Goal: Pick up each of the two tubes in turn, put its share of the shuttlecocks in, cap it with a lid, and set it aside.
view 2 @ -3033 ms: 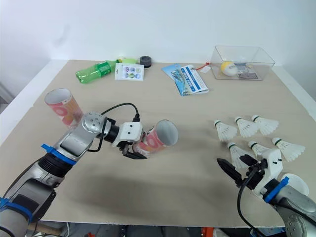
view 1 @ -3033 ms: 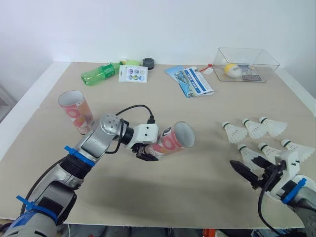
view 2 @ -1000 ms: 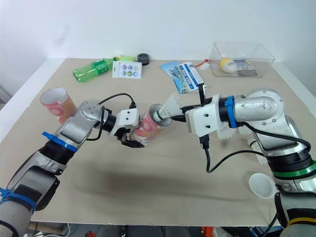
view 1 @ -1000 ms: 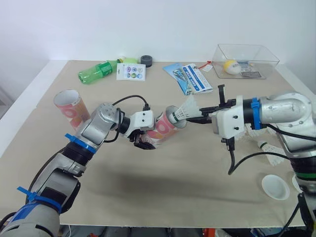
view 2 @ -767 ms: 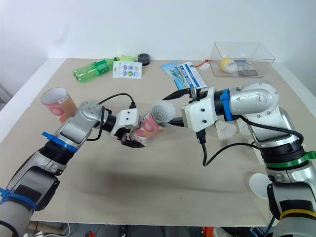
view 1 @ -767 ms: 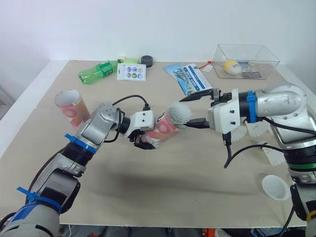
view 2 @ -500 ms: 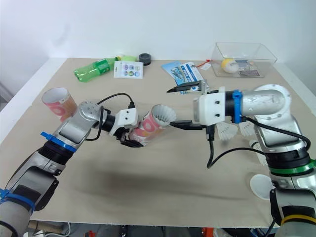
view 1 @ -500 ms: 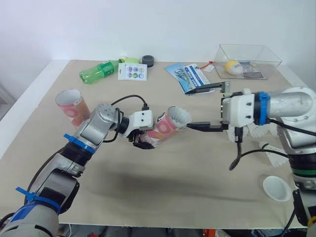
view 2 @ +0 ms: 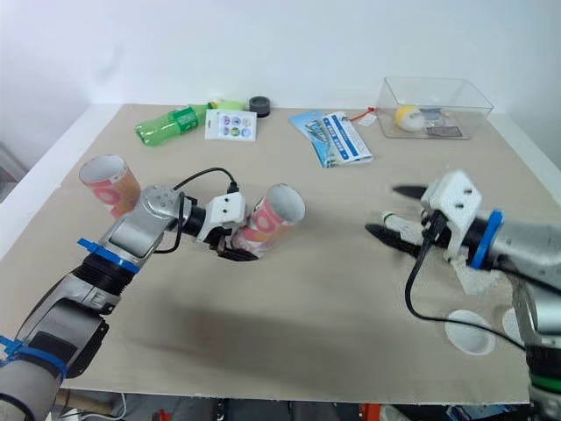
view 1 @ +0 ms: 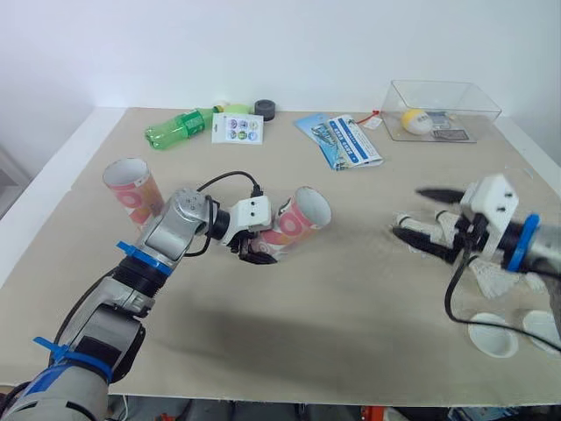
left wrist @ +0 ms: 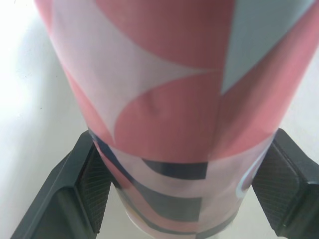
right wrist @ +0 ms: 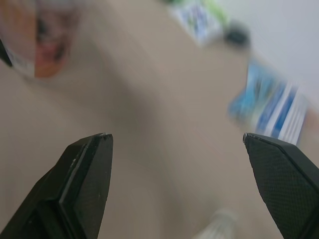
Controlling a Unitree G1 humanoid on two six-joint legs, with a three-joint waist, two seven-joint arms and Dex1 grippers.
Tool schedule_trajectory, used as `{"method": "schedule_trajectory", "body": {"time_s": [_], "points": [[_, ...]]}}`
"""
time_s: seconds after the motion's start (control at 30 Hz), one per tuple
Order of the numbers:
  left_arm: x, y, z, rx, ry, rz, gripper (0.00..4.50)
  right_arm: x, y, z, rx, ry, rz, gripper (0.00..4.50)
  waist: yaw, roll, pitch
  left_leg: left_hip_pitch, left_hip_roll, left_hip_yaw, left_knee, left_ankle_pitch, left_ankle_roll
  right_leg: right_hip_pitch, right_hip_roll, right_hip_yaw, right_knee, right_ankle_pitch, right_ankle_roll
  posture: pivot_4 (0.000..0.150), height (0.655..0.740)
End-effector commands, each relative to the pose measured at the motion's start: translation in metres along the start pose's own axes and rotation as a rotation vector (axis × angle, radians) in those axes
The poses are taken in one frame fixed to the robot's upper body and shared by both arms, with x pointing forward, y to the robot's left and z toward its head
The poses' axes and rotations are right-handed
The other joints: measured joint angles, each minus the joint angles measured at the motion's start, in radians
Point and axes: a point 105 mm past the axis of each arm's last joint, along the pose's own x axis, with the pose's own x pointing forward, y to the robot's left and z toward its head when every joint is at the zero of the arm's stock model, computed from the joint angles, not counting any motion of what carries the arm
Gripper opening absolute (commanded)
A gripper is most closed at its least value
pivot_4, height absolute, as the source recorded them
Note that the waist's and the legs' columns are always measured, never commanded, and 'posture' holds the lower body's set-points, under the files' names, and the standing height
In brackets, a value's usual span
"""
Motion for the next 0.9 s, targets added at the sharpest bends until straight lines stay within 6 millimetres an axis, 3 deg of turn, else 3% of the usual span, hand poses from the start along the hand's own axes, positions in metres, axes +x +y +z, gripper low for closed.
{"method": "schedule_trajectory", "body": {"time_s": [0.03,0.37,0.9], "points": [[0.003,-0.002,-0.001,0.002,-0.014,-0.003,3.65,-0.006,0.005,0.014,0.11,-0.071,-0.079,4.48,-0.001,0.0,0.0,0.0,0.0,0.0,0.0,0.001,0.001,0.0,0.0,0.0,0.0,0.001,0.0,0.15,0.74],[0.005,-0.001,-0.001,0.007,-0.014,-0.02,3.65,-0.009,0.007,-0.026,0.324,0.044,-0.263,4.48,-0.001,-0.001,0.0,0.0,0.0,0.001,0.002,0.004,0.004,0.001,0.0,0.001,-0.001,0.003,-0.003,0.15,0.74],[0.001,-0.002,-0.001,0.015,-0.007,-0.015,3.65,0.032,-0.023,-0.058,0.363,0.007,-0.447,4.48,-0.003,-0.001,0.0,0.0,-0.001,0.001,0.001,0.004,0.004,0.0,0.0,0.001,-0.001,0.002,-0.003,0.15,0.74]]}}
